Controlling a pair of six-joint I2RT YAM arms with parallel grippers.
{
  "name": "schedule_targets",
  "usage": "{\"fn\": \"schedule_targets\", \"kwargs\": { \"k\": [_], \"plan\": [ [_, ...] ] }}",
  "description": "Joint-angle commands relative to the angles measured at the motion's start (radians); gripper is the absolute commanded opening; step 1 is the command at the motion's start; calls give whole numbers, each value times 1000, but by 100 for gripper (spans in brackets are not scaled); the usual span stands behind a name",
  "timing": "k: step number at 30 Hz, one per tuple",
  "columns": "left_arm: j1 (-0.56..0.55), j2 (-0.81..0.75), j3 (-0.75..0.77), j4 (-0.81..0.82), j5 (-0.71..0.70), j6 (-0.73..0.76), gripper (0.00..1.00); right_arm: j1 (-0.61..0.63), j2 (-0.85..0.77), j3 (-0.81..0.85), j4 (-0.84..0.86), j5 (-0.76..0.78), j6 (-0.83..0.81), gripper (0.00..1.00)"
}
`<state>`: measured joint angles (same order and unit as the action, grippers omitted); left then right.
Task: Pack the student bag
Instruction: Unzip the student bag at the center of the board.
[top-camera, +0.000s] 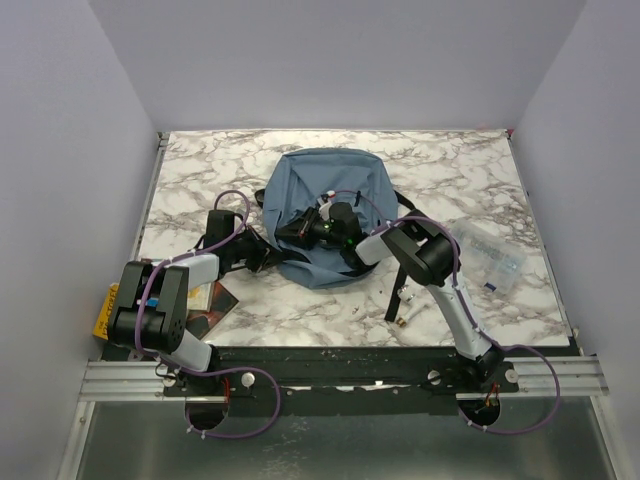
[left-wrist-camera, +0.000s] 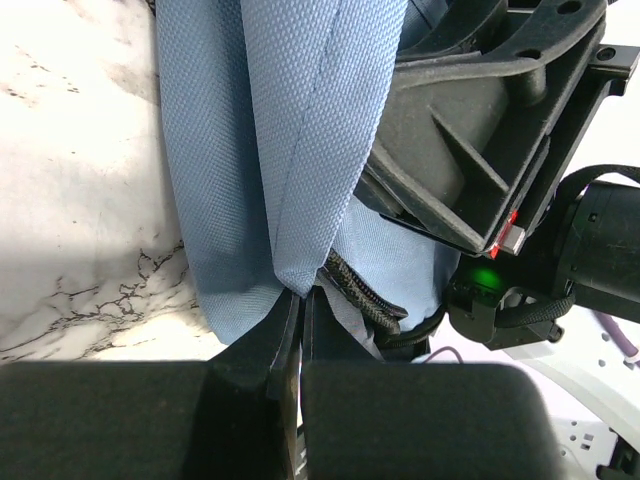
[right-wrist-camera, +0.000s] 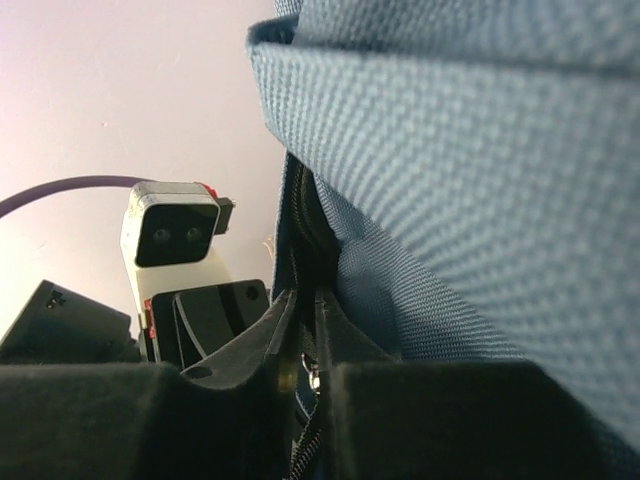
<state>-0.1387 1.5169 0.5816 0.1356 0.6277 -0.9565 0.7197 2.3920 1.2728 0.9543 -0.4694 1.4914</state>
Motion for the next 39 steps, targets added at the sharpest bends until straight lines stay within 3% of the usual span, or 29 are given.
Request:
{"fn": "schedule_targets", "kwargs": {
  "k": [1,4,9,15,19,25,28,29,32,35,39],
  "plan": [
    [-16,7,12,1,7,18,0,9,36,22,-30,-16,9,8],
    [-17,4,5,1,2,18,0,-4,29,12,-11,-8,30,1],
    [-12,-5,-18,-2,-16,20,0,-49,5,26,-23,5,62,1],
    [-8,-10,-26,-5,-16,21,0,-107,-40,21,-23,134,112,0],
    [-7,-11,-19,-5,-4,20,0,-122,-12,148,-147,153,85,1],
    [-8,-38,-16,-16,-8,20,0,-126,-51,188,-240,250,38,1],
    [-6,-38,8,-28,4,30,0,-143,-34,244,-287,177,-39,1],
    [-6,-34,20,-36,7,35,0,-146,-41,237,-303,141,-77,3],
    [2,-22,59,-59,19,43,0,-154,-121,159,-412,35,-262,30],
    [9,-17,89,-79,22,55,0,-159,-257,100,-688,18,-552,49],
    [18,3,135,-128,13,82,0,-151,-441,41,-1026,78,-981,63]
  ]
}}
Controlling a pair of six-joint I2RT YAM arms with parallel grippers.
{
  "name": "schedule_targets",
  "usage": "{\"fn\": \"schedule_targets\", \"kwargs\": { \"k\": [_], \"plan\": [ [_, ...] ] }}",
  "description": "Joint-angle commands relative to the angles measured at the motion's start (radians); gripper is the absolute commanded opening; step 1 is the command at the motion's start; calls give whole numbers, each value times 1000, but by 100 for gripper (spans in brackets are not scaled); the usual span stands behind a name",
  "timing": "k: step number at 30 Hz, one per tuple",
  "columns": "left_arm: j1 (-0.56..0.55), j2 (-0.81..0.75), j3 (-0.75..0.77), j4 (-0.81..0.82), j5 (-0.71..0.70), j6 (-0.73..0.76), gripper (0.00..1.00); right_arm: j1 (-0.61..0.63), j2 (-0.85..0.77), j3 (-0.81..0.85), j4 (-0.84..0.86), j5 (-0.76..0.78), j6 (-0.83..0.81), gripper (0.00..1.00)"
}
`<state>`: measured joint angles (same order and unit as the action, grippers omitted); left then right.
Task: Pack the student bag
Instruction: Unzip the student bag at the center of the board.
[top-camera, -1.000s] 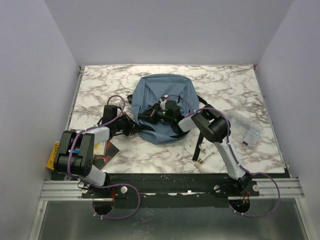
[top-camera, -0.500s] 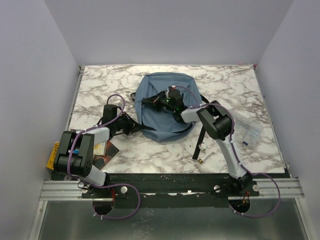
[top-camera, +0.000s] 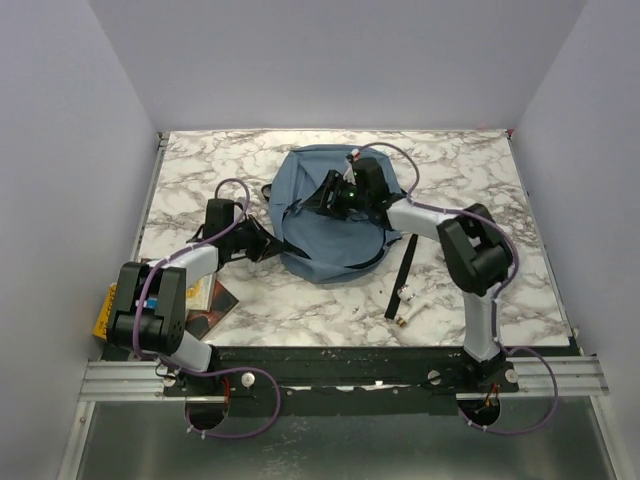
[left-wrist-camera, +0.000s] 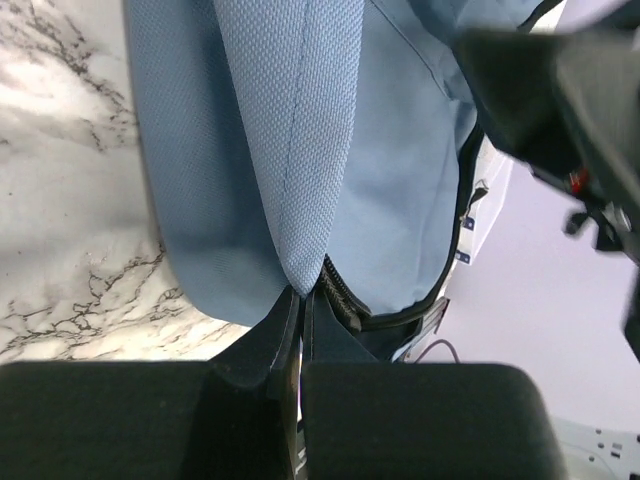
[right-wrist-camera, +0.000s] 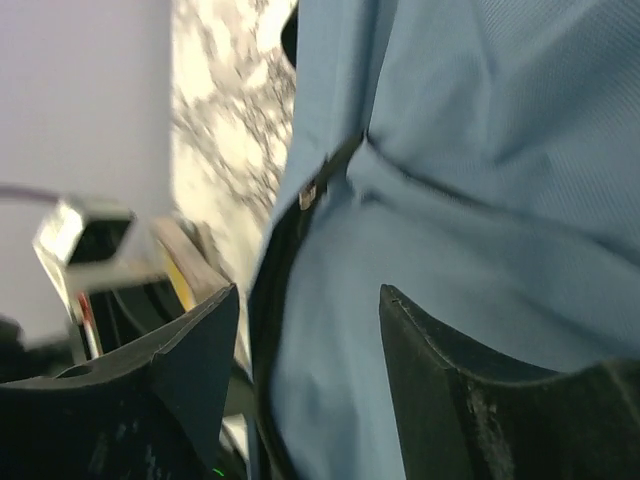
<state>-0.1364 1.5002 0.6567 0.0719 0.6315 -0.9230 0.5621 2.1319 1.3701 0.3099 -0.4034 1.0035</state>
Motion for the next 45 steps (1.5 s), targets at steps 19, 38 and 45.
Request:
{"fn": "schedule_targets", "kwargs": {
  "k": [19,38,45],
  "plan": [
    [15,133,215,-108,26,-6,0,406,-245,-300,-408,861,-658,66],
    [-3,123,155,-218,-56,99,0,404,-165,-127,-167,822,-758,66],
    [-8,134,161,-222,-66,99,0,404,-129,-13,-247,898,-817,13]
  ]
}}
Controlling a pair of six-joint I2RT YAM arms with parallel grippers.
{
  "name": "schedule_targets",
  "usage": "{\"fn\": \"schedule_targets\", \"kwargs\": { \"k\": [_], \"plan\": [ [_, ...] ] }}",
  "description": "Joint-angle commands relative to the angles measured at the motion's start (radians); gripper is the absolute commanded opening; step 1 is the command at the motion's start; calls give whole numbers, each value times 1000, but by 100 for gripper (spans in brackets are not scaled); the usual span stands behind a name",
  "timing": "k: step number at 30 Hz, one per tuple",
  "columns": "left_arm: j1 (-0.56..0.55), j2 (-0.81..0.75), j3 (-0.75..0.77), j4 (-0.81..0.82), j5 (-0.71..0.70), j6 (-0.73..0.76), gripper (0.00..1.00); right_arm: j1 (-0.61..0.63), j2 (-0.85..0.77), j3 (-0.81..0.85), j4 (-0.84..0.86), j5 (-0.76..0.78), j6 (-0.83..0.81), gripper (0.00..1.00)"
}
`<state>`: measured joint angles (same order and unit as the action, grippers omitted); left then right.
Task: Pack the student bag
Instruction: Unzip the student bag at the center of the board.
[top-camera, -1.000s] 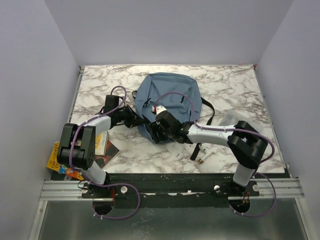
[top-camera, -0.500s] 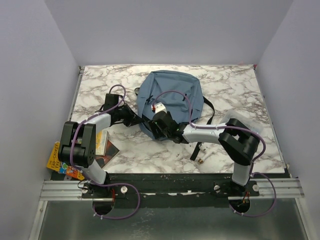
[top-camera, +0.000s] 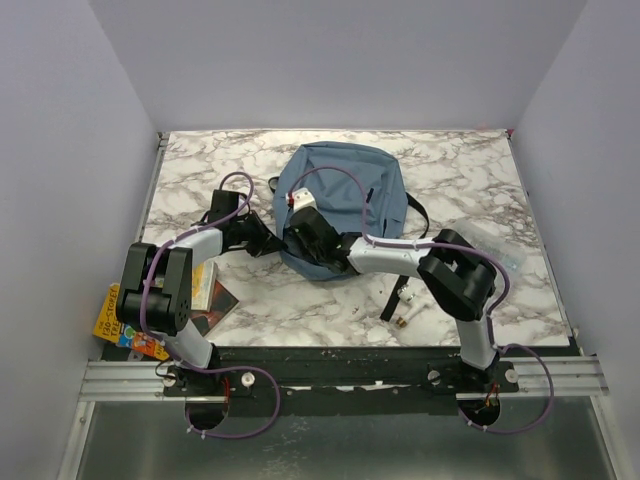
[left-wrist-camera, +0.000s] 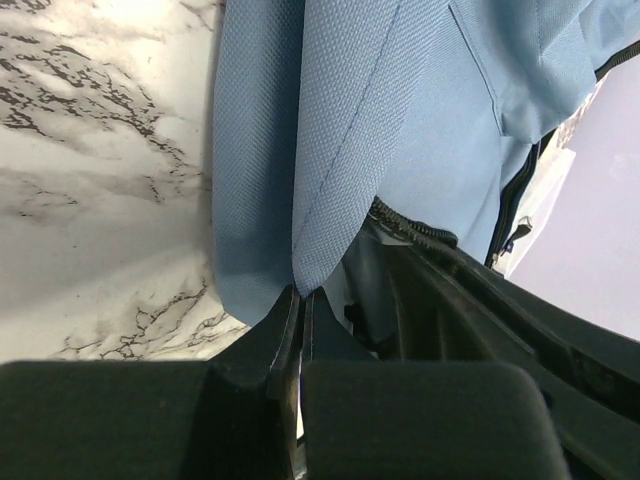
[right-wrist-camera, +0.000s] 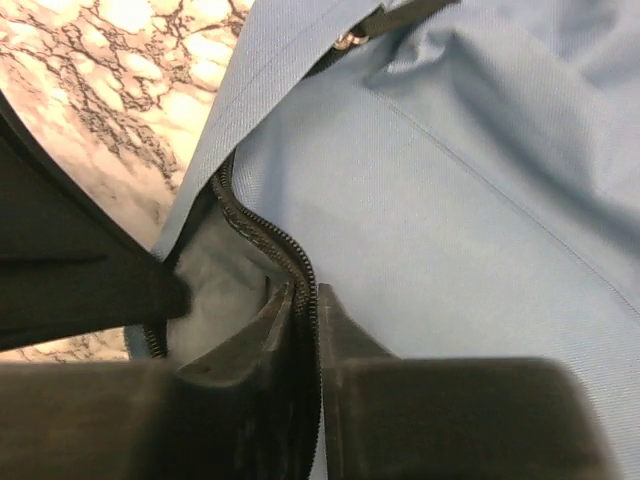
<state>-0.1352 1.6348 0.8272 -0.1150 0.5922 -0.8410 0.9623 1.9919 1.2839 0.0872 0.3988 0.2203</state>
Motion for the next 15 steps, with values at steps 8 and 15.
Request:
{"fn": "schedule_targets", "kwargs": {
  "k": [8,15],
  "plan": [
    [-1,13,24,-73,-95,8,0,-51,-152,285,-205,181,-198,0],
    [-11,17,101,-145,-146,28,0,-121,-177,482,-358,-5,-323,1]
  ]
}}
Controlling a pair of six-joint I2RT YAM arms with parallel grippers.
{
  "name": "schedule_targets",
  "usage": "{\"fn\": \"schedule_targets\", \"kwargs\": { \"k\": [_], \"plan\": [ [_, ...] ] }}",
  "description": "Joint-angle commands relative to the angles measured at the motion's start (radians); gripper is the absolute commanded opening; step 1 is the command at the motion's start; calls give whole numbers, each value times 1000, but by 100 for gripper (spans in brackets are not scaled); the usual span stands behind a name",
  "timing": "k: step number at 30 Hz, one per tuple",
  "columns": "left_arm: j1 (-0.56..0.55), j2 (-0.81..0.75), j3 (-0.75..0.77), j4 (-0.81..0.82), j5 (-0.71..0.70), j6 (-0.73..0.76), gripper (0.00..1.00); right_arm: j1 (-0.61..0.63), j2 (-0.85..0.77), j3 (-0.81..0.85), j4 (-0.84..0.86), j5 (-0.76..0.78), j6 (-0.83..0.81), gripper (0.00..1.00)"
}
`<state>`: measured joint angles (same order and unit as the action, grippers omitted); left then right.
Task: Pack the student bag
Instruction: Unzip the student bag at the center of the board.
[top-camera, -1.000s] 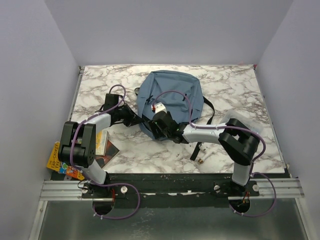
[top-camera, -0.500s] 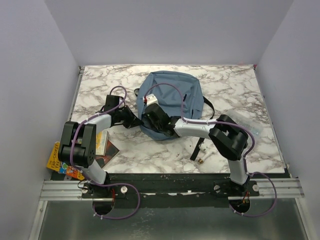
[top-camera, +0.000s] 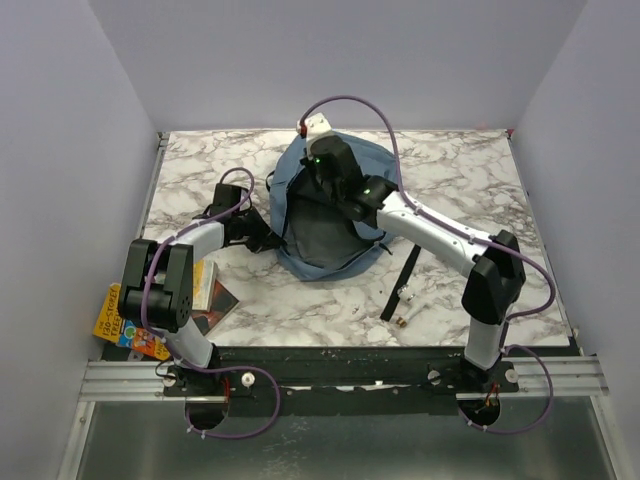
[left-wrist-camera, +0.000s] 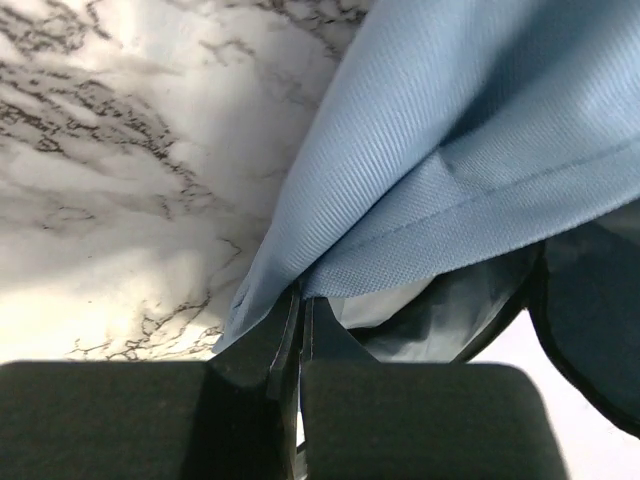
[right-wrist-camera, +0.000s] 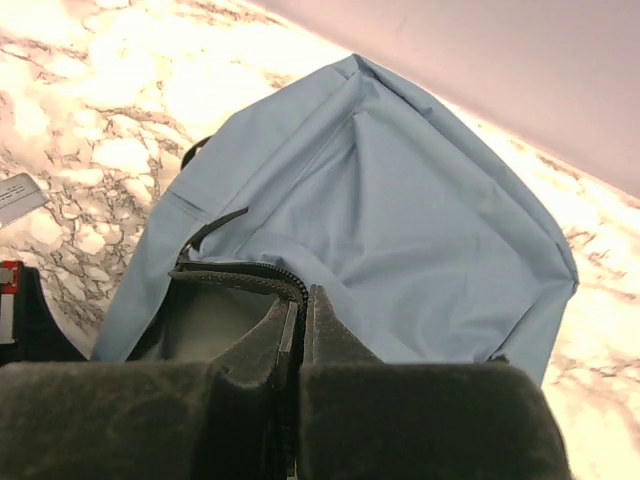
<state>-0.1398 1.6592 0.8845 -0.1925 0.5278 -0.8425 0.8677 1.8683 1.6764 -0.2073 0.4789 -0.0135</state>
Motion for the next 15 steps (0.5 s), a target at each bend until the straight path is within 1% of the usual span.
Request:
{"fn": "schedule_targets", "kwargs": {
  "k": [1,4,7,8,10,13,14,15],
  "plan": [
    [-7,-11,63,-87,-85,40,0,-30,-55,88,-57,-114,-92,0],
    [-8,-14,122,-133,-64,75,0,-30,-34,89,-53,-122,-73,1],
    [-7,-16,160,-174,-44,113,11,-34,-16,47,-28,-83,-49,1],
    [-8,-24,165,-193,-45,126,17,-38,-9,41,-32,-84,-39,1],
    [-7,-60,147,-211,-41,149,32,-52,7,36,-42,-81,-12,1],
    [-7,-169,92,-224,-58,181,58,-74,25,37,-52,-82,9,1],
    [-5,-205,73,-237,-61,191,64,-77,30,38,-56,-75,10,1],
    [-4,-247,62,-258,-63,203,68,-79,32,36,-59,-73,10,1]
  ]
}}
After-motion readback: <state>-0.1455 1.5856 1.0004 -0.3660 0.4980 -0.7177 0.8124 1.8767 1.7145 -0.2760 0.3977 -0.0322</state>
